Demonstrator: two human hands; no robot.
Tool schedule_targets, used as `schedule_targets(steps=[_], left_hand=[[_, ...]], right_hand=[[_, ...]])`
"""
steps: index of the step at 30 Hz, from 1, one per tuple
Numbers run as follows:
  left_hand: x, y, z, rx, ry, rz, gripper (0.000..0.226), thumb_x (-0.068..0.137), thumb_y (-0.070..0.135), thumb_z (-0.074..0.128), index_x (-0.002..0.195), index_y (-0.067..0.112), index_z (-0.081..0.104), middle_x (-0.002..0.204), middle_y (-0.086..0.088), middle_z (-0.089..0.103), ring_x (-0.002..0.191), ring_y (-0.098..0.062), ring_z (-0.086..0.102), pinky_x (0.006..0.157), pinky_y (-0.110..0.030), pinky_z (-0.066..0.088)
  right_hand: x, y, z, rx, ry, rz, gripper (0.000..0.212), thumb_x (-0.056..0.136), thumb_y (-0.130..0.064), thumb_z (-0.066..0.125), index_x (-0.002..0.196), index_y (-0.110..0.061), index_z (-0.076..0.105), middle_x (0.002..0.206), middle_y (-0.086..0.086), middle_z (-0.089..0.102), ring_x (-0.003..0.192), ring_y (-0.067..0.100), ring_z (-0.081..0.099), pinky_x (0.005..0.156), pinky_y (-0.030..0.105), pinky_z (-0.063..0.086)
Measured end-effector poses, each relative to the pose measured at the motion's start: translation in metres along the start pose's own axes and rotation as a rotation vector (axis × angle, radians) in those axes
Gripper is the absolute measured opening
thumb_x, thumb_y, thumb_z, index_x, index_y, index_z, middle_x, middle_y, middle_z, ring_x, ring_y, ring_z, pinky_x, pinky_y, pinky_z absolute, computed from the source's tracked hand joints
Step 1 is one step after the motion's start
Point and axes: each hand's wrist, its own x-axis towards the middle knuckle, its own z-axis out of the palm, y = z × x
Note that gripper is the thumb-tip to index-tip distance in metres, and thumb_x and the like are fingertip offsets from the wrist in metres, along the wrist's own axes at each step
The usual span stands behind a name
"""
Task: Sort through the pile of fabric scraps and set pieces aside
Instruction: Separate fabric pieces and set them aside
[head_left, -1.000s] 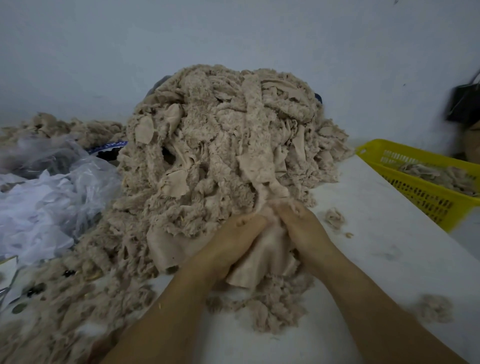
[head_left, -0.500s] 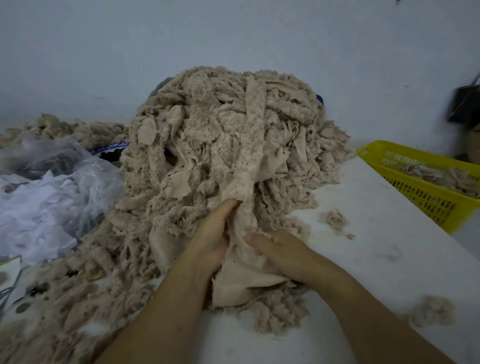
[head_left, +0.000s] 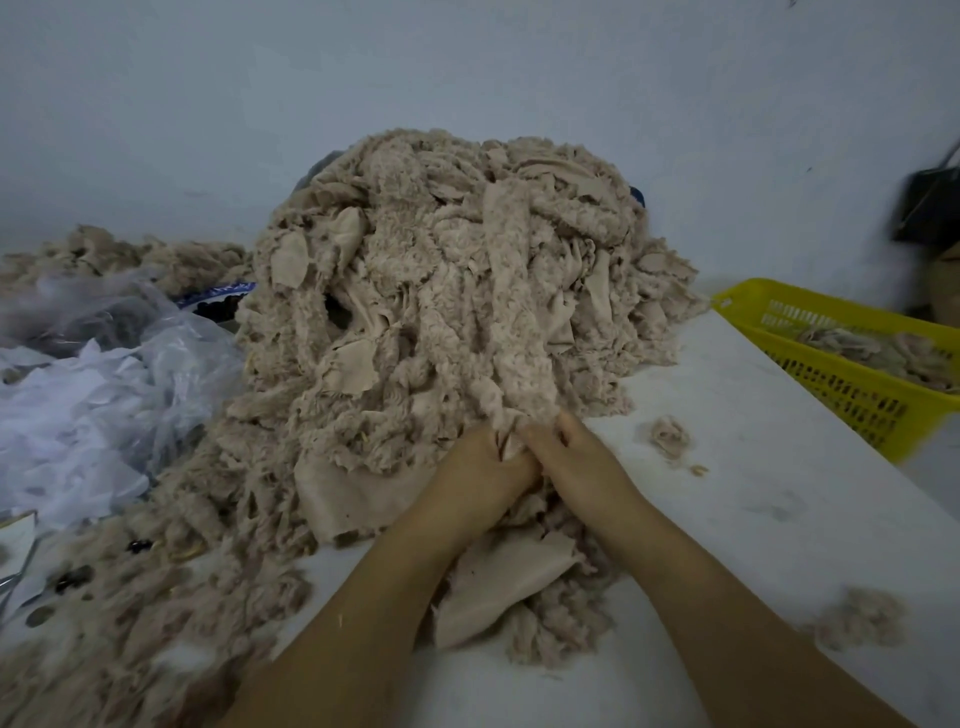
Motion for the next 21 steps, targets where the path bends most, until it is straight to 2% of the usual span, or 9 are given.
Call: schedule_targets(steps=[3, 5, 8, 9, 12, 14, 17, 19, 21], left_hand=[[0.000, -0.004, 0.001, 0.053, -0.052, -0.023, 0.046, 0.096, 0.025, 0.060, 0.050, 0.029, 0.055, 0.045, 0.013, 0.047, 0.041, -0.002, 0.042, 0.044, -0.016, 0.033], [0.000, -0.004, 0.000, -0.020, -0.002, -0.072, 0.042, 0.096, 0.040, 0.061, 0.059, 0.019, 0.066, 0.054, 0.007, 0.060, 0.049, -0.007, 0.056, 0.049, -0.018, 0.042], [0.004, 0.000, -0.002, -0.119, 0.139, -0.204, 0.052, 0.092, 0.061, 0.055, 0.056, 0.025, 0.067, 0.053, 0.011, 0.064, 0.049, -0.002, 0.062, 0.053, -0.015, 0.046], [0.006, -0.001, -0.004, -0.147, 0.171, -0.248, 0.050, 0.090, 0.066, 0.052, 0.066, 0.026, 0.070, 0.060, 0.013, 0.069, 0.056, 0.000, 0.066, 0.060, -0.018, 0.049], [0.008, 0.002, -0.011, -0.429, 0.112, -0.342, 0.060, 0.081, 0.071, 0.057, 0.110, 0.021, 0.075, 0.104, 0.000, 0.077, 0.098, -0.013, 0.073, 0.092, -0.033, 0.054], [0.007, 0.003, -0.013, -0.609, 0.024, -0.373, 0.053, 0.087, 0.056, 0.062, 0.116, 0.014, 0.074, 0.111, -0.008, 0.075, 0.103, -0.021, 0.072, 0.086, -0.033, 0.057], [0.008, 0.004, -0.017, -0.883, 0.111, -0.477, 0.032, 0.096, 0.031, 0.061, 0.109, 0.004, 0.074, 0.101, -0.015, 0.076, 0.088, -0.025, 0.076, 0.064, -0.032, 0.060], [0.009, 0.003, -0.021, -0.990, 0.166, -0.453, 0.031, 0.097, 0.031, 0.061, 0.103, 0.005, 0.076, 0.102, -0.016, 0.076, 0.087, -0.027, 0.076, 0.063, -0.035, 0.061], [0.010, 0.003, -0.023, -0.966, 0.182, -0.351, 0.031, 0.096, 0.033, 0.061, 0.106, 0.007, 0.075, 0.107, -0.014, 0.075, 0.093, -0.025, 0.075, 0.074, -0.036, 0.061]], right_hand=[[0.002, -0.001, -0.005, 0.021, 0.139, 0.052, 0.033, 0.098, -0.032, 0.050, 0.072, -0.017, 0.038, 0.068, 0.006, 0.038, 0.063, 0.018, 0.037, 0.063, 0.035, 0.031], [0.002, -0.002, -0.008, 0.137, 0.214, 0.095, 0.035, 0.097, -0.028, 0.051, 0.067, -0.017, 0.038, 0.063, 0.005, 0.039, 0.062, 0.020, 0.039, 0.061, 0.036, 0.033], [0.001, -0.008, -0.012, 0.492, 0.220, 0.150, 0.032, 0.097, -0.021, 0.052, 0.066, -0.017, 0.056, 0.064, 0.004, 0.058, 0.064, 0.020, 0.058, 0.059, 0.030, 0.048], [0.001, -0.009, -0.013, 0.548, 0.188, 0.153, 0.031, 0.096, -0.020, 0.053, 0.065, -0.018, 0.057, 0.065, 0.004, 0.059, 0.064, 0.019, 0.060, 0.058, 0.029, 0.050], [0.000, -0.008, -0.009, 0.416, 0.069, 0.106, 0.021, 0.084, -0.029, 0.053, 0.065, -0.022, 0.056, 0.071, 0.008, 0.055, 0.071, 0.023, 0.053, 0.067, 0.034, 0.046], [-0.006, -0.007, -0.005, 0.191, -0.004, 0.067, 0.020, 0.077, -0.041, 0.050, 0.061, -0.029, 0.051, 0.072, 0.002, 0.052, 0.072, 0.017, 0.049, 0.070, 0.035, 0.040], [-0.008, -0.006, -0.002, -0.019, -0.056, 0.040, 0.030, 0.080, -0.046, 0.044, 0.054, -0.031, 0.041, 0.056, -0.014, 0.042, 0.056, 0.003, 0.040, 0.058, 0.026, 0.032], [-0.005, -0.005, -0.004, -0.054, 0.045, 0.053, 0.036, 0.092, -0.040, 0.045, 0.057, -0.031, 0.039, 0.054, -0.015, 0.041, 0.052, 0.003, 0.038, 0.055, 0.026, 0.029], [-0.002, -0.005, -0.008, -0.099, 0.194, 0.038, 0.027, 0.098, -0.033, 0.046, 0.071, -0.029, 0.044, 0.067, -0.011, 0.049, 0.058, 0.005, 0.044, 0.056, 0.027, 0.033]])
